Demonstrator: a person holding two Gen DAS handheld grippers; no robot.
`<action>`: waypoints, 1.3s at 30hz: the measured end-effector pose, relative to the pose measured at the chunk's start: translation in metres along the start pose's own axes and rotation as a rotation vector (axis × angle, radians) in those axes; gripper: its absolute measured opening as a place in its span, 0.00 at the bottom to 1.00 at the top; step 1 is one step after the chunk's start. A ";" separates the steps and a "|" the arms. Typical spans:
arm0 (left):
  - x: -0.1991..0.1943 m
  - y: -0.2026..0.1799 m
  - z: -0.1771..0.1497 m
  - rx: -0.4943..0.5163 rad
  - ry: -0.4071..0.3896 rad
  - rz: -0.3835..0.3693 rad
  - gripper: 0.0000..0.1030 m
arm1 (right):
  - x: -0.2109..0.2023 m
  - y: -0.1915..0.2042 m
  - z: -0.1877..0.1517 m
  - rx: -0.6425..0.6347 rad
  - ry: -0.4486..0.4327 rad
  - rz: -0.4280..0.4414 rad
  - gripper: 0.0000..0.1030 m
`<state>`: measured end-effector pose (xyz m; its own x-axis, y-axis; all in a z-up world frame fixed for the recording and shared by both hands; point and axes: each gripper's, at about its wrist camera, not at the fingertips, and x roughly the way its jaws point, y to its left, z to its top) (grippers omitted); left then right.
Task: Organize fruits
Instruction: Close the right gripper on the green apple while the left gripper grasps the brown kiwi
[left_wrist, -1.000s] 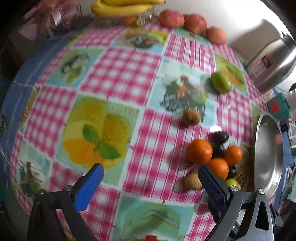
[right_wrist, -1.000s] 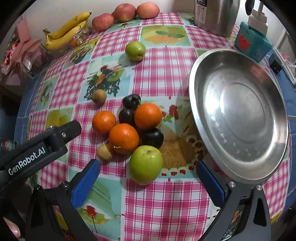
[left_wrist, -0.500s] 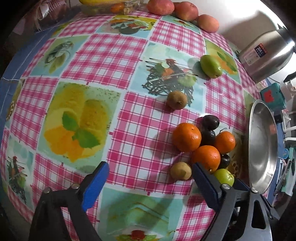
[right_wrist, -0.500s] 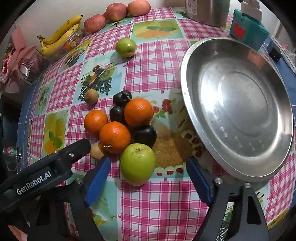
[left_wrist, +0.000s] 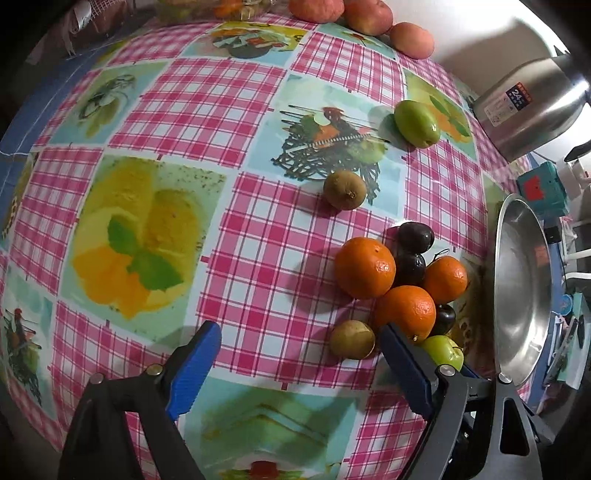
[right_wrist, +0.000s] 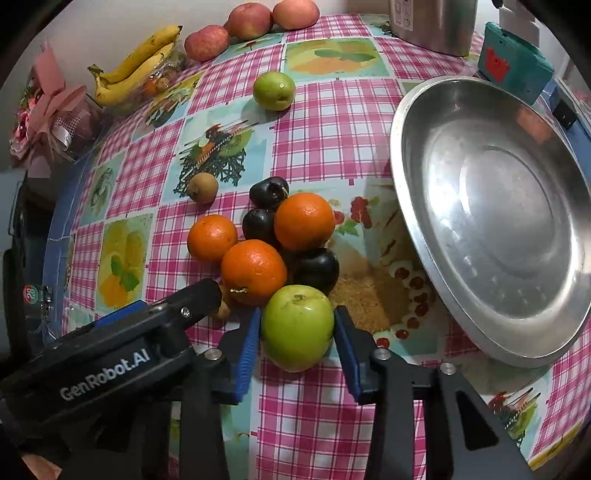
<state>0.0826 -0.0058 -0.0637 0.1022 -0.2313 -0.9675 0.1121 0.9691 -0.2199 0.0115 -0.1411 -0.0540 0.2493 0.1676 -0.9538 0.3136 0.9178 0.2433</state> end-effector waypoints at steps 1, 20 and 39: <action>0.002 0.000 0.000 0.001 0.005 -0.003 0.87 | 0.000 0.000 0.000 0.000 0.001 0.002 0.40; -0.003 -0.008 -0.005 -0.015 0.022 -0.154 0.28 | -0.002 -0.006 -0.002 0.016 0.020 0.009 0.40; -0.050 0.009 0.006 -0.060 -0.155 -0.135 0.24 | -0.026 0.001 0.002 0.004 -0.057 0.050 0.40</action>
<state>0.0843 0.0138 -0.0161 0.2418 -0.3649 -0.8991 0.0763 0.9309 -0.3573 0.0070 -0.1448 -0.0288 0.3166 0.1927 -0.9288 0.3029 0.9073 0.2915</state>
